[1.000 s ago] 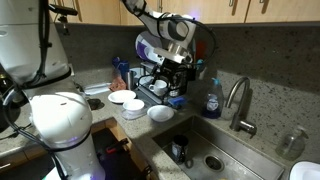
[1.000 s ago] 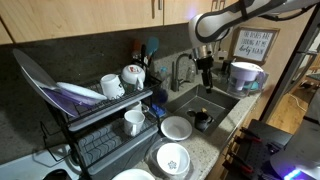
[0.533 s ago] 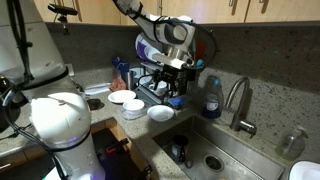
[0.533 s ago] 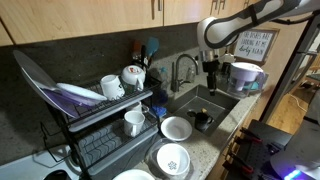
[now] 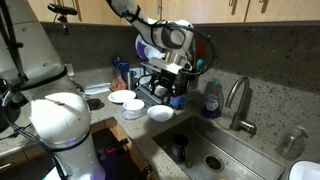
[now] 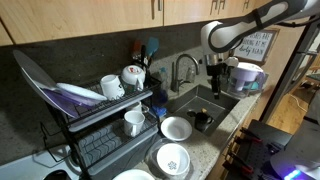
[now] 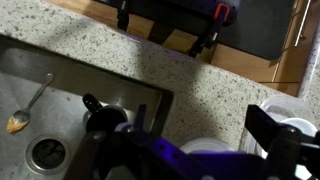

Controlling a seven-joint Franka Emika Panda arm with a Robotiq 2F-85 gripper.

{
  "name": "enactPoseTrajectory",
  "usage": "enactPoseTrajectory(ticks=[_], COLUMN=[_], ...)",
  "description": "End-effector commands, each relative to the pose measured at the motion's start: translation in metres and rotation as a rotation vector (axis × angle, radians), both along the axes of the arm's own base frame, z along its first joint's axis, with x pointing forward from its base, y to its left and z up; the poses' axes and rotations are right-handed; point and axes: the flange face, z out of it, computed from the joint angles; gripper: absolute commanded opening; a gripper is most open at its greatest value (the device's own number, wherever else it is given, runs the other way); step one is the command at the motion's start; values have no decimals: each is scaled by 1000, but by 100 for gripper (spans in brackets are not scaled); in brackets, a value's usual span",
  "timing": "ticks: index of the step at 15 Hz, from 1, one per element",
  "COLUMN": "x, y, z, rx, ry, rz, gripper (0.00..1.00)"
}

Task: Remove the white bowl from the countertop and put it on the plate then remove the other white bowl from the transparent bowl and put it on top of the one on the plate

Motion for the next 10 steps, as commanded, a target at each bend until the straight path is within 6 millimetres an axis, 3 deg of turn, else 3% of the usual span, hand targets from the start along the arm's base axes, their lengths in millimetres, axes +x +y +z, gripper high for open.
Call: enactPoseTrajectory(ticks=[1,6,10], x=[7,35,57], y=[9,28,24], z=[-5,-38,-73], rx=[17,105,188], ry=[-16,-55,-48], rz=[9,-1,-22], gripper=[100,100,100])
